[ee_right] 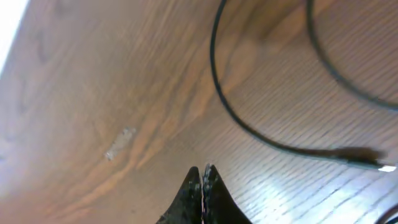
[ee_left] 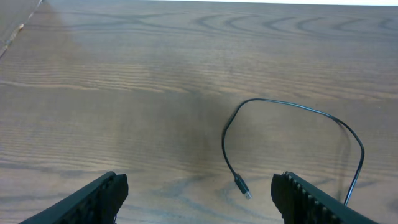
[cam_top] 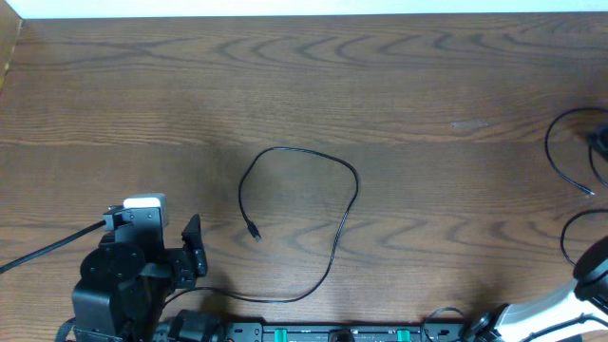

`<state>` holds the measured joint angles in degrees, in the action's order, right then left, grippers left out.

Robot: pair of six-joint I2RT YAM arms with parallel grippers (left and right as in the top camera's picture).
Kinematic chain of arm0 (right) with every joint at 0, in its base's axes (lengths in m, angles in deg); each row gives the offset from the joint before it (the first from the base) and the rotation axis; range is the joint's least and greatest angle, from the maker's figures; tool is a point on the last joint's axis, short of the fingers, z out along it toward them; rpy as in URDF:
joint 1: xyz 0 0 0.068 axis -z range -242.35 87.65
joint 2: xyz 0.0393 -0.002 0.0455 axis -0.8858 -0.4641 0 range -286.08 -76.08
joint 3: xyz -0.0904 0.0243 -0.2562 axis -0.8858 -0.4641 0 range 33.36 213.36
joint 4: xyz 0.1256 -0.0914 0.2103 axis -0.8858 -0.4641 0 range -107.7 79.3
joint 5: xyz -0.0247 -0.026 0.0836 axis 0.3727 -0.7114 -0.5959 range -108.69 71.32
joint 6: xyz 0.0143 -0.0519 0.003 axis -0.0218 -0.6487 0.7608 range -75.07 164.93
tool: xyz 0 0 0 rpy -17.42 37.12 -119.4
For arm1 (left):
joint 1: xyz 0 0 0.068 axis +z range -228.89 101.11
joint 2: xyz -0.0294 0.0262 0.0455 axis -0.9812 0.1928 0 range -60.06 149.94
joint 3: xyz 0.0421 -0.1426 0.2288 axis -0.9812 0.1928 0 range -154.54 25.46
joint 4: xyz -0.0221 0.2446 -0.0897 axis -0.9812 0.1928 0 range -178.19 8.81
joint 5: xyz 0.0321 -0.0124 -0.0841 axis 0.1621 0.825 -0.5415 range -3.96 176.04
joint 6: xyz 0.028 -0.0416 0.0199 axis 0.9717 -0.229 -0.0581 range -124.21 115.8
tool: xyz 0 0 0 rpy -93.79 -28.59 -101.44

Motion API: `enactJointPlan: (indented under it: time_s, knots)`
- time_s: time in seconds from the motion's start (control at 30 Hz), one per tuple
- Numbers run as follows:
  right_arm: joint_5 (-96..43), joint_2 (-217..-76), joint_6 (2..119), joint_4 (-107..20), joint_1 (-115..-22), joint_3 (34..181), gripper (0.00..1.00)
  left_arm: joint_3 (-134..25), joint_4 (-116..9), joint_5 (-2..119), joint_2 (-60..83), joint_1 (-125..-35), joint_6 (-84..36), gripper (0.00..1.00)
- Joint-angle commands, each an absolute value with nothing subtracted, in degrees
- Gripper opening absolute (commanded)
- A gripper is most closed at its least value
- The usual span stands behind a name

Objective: Untangle cables

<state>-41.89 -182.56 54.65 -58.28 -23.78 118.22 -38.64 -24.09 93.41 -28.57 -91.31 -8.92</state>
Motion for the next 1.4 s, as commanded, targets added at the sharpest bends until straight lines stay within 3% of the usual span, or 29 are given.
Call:
enactJointPlan:
  time_s: [0.0, 0.4, 0.73, 1.1, 1.37]
  knots:
    - [-34.9, -184.9, 53.5, -63.2, -28.6, 118.0, 0.01, -38.5, -24.1, 92.9, -28.7, -91.1, -9.2, 0.79]
    - [-13.4, -185.3, 88.6, -85.2, -33.1, 117.5, 0.03, -38.5, -23.9, 92.9, -28.7, -91.1, -9.2, 0.79]
    - [-5.8, -185.3, 90.1, -85.4, -32.0, 110.2, 0.01, -38.5, -23.9, 92.8, -28.7, -91.1, -9.2, 0.79]
    - [-7.4, -185.2, 90.1, -71.8, -31.9, 94.0, 0.01, -38.5, -23.9, 92.6, -28.7, -91.1, -9.2, 0.79]
    - [-2.7, -185.2, 92.5, -68.9, -27.0, 90.5, 0.01, -38.5, -23.4, 92.4, -28.7, -91.1, -9.2, 0.79]
